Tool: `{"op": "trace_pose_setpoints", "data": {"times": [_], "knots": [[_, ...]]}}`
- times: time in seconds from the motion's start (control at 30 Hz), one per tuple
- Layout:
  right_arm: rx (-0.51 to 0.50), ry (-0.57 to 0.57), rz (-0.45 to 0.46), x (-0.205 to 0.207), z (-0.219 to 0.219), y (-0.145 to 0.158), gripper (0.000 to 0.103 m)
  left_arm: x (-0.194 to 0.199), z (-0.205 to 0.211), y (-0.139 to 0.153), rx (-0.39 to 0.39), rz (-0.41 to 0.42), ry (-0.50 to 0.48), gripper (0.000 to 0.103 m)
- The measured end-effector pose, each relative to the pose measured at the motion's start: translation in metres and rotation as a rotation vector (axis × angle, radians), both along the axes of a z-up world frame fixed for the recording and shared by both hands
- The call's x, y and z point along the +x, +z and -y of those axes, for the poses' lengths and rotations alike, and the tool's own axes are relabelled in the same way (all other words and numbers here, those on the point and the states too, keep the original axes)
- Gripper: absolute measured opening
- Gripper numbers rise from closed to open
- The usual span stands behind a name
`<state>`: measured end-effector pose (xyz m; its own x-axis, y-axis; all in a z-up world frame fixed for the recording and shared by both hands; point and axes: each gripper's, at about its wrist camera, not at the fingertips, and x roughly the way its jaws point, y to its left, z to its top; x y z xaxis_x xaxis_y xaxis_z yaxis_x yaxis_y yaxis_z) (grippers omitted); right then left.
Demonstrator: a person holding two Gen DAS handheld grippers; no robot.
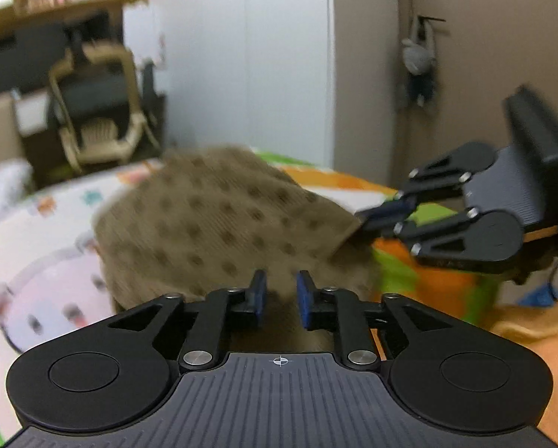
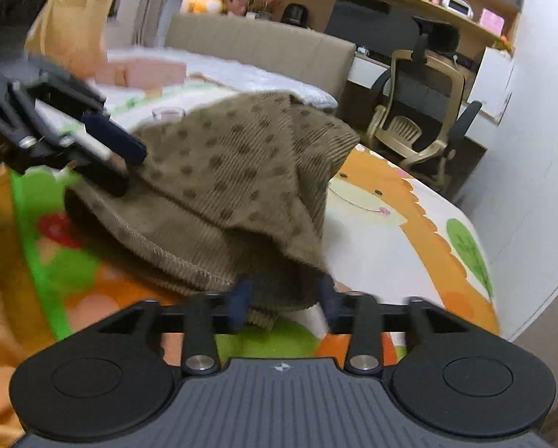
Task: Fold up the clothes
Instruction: 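Fold the held edge over the garment with both grippers and open them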
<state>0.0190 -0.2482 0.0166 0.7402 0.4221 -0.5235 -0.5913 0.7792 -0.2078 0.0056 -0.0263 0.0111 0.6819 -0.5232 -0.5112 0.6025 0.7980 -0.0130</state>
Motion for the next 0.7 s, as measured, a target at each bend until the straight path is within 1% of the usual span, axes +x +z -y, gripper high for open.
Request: {"op": "trace_pose_setpoints", "data": {"times": [0.03,0.1,0.13,0.2,0.3,0.37,0.4,0.43,0.47,0.5,0.53,0.57,0.6,0.63,0.67,0.7], "knots": [[0.049,0.004,-0.010,0.002,0.007,0.007,0.064,-0.001,-0.006,0.002,-0.022,-0.011,-0.008,0.053],[0.147,0.011,-0.029,0.007,0.022,0.022,0.068,-0.003,-0.019,0.007,-0.070,-0.028,-0.018,0.064],[0.207,0.001,-0.044,0.017,0.025,0.029,0.069,-0.002,-0.027,0.013,-0.100,-0.028,-0.017,0.070],[0.330,-0.022,-0.075,0.038,0.031,0.043,0.068,0.005,-0.042,0.024,-0.155,-0.018,0.011,0.076],[0.448,-0.078,-0.131,0.085,0.021,0.054,0.068,0.034,-0.062,0.037,-0.229,-0.013,0.105,0.078],[0.441,-0.101,-0.176,0.119,0.007,0.048,0.068,0.059,-0.072,0.041,-0.272,-0.023,0.171,0.078],[0.435,-0.112,-0.198,0.136,-0.001,0.045,0.068,0.071,-0.076,0.041,-0.294,-0.034,0.198,0.076],[0.429,-0.123,-0.221,0.153,-0.008,0.042,0.061,0.083,-0.078,0.040,-0.317,-0.049,0.218,0.075],[0.409,-0.122,-0.240,0.165,-0.017,0.037,0.048,0.095,-0.080,0.038,-0.339,-0.067,0.230,0.073],[0.402,-0.099,-0.263,0.175,-0.025,0.035,0.021,0.105,-0.080,0.035,-0.360,-0.088,0.234,0.070],[0.407,-0.079,-0.260,0.177,-0.031,0.037,0.017,0.115,-0.080,0.032,-0.375,-0.110,0.237,0.068],[0.417,-0.064,-0.230,0.179,-0.034,0.042,0.015,0.124,-0.080,0.028,-0.375,-0.125,0.242,0.066],[0.408,-0.058,-0.198,0.180,-0.035,0.047,0.012,0.130,-0.079,0.024,-0.365,-0.135,0.249,0.063],[0.397,-0.053,-0.166,0.180,-0.036,0.051,0.011,0.137,-0.079,0.021,-0.354,-0.144,0.257,0.062],[0.362,-0.070,-0.148,0.185,-0.036,0.049,0.011,0.143,-0.079,0.017,-0.344,-0.154,0.264,0.062],[0.309,-0.104,-0.153,0.191,-0.036,0.040,0.011,0.146,-0.080,0.014,-0.336,-0.158,0.271,0.062]]}}
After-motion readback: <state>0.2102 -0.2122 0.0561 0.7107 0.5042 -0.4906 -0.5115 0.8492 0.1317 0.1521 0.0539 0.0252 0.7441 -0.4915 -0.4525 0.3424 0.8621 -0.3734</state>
